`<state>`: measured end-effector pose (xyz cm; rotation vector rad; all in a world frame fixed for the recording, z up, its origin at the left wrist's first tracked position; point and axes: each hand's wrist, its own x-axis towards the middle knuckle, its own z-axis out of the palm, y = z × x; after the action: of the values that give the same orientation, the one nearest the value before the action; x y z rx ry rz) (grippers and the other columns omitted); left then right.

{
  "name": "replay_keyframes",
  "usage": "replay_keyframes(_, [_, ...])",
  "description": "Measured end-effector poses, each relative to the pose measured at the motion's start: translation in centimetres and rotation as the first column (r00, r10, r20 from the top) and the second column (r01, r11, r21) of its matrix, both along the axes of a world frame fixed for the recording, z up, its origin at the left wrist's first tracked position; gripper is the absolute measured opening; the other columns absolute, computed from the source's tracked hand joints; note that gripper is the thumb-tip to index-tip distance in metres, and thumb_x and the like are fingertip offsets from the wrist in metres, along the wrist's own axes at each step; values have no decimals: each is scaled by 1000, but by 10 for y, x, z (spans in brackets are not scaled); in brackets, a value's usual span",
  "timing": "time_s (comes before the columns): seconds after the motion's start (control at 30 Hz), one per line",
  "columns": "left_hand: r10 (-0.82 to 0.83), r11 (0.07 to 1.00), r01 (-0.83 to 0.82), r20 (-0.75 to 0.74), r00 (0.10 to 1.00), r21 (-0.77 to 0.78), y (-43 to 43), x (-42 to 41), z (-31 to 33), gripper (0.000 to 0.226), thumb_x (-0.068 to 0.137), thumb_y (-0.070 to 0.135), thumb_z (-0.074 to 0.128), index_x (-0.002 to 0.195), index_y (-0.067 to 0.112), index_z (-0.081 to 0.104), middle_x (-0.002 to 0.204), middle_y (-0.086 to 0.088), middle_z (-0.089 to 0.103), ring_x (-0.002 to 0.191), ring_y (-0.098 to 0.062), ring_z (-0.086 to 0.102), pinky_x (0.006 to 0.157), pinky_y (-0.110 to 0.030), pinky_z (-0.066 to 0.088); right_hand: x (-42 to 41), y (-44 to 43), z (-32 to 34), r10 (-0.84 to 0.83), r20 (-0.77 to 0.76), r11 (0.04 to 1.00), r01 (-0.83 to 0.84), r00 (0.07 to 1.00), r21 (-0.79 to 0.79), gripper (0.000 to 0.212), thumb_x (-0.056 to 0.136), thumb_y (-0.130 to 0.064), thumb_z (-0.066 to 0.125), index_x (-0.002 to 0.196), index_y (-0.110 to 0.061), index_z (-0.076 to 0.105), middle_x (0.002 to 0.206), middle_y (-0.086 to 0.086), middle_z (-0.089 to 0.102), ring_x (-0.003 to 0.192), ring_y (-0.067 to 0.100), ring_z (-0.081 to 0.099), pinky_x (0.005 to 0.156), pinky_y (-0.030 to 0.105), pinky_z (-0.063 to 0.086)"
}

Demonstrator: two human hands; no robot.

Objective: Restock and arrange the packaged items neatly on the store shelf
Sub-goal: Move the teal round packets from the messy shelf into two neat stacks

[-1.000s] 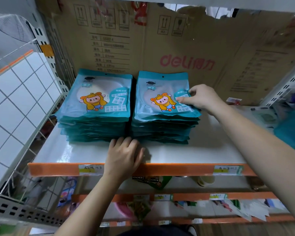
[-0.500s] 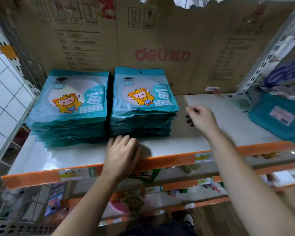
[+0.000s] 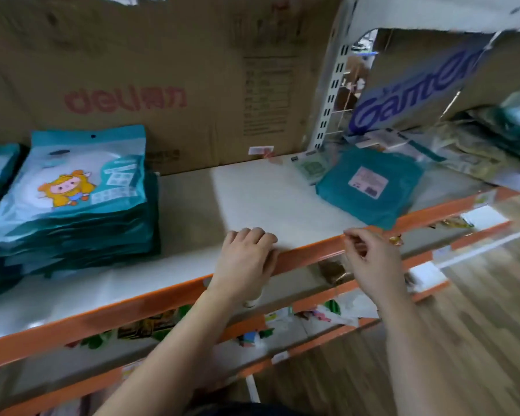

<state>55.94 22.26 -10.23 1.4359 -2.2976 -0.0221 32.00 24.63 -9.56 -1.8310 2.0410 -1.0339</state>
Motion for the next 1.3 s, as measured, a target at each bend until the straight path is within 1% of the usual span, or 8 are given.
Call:
replay_keyframes(0.13, [-48, 998, 48, -10, 999, -31, -24, -100, 7, 25, 96, 34, 46, 110, 22, 63, 106, 2, 64, 98, -23, 58, 84, -37, 40, -75, -1, 7, -14, -35, 1000, 14, 999, -12, 20, 92, -13, 60, 111, -11, 67, 102, 5, 67, 91, 20, 62, 83, 36, 52])
replay_keyframes(0.23, [-75, 997, 74, -38, 996, -24, -33, -163, 14, 27, 96, 38, 45, 116, 24, 59, 113, 3, 63, 104, -21, 56, 88, -36, 39, -124, -3, 14, -4, -82, 1000, 3, 997, -7, 21, 92, -11, 60, 111, -8, 67, 104, 7, 67, 94, 24, 62, 85, 41, 52])
replay_keyframes(0.4, [-110, 993, 107, -58, 992, -46, -49, -238, 29, 25, 94, 35, 53, 112, 21, 62, 112, 0, 65, 103, -24, 59, 89, -37, 43, -195, -18, 20, -40, -89, 998, 44, 995, 35, 27, 93, -14, 57, 118, -10, 65, 115, 6, 65, 105, 23, 59, 93, 38, 48])
replay_keyframes(0.6, [-112, 992, 106, -114, 987, -63, -92, -300, 39, 27, 94, 33, 49, 110, 17, 65, 108, -3, 65, 100, -26, 60, 89, -40, 43, -255, -49, 22, -56, -51, 998, 55, 997, -23, 25, 91, -13, 60, 116, -16, 65, 110, -1, 65, 99, 16, 59, 85, 30, 49])
replay_keyframes(0.9, [-99, 995, 94, -153, 983, -44, -177, -376, 39, 26, 93, 29, 57, 112, 13, 64, 111, -9, 65, 101, -31, 60, 87, -44, 44, -329, -129, 25, -60, -57, 998, 59, 997, -30, 26, 91, -14, 60, 117, -14, 65, 112, 3, 67, 96, 16, 64, 82, 23, 45])
replay_keyframes(1.1, [-144, 988, 130, -182, 973, -84, -208, -410, 42, 25, 89, 26, 60, 108, 11, 66, 99, -11, 65, 91, -34, 61, 80, -49, 48, -361, -170, 19, -73, -40, 997, 72, 997, -22, 22, 91, -18, 61, 113, -17, 65, 108, -2, 65, 96, 12, 61, 82, 25, 48])
replay_keyframes(1.23, [-119, 993, 115, -137, 983, -39, -217, -431, 41, 32, 92, 35, 50, 110, 14, 66, 102, -7, 64, 95, -30, 60, 82, -47, 47, -387, -190, 17, -51, -21, 997, 50, 998, -59, 21, 88, -14, 63, 109, -17, 67, 100, -7, 62, 92, 12, 61, 78, 22, 47])
replay_keyframes(1.3, [-87, 996, 86, -126, 988, -15, -223, -443, 41, 30, 91, 34, 51, 109, 14, 66, 105, -6, 65, 99, -29, 60, 83, -45, 47, -403, -201, 16, -38, 4, 997, 38, 999, -59, 20, 88, -11, 63, 107, -15, 68, 100, -3, 65, 92, 17, 63, 77, 28, 50])
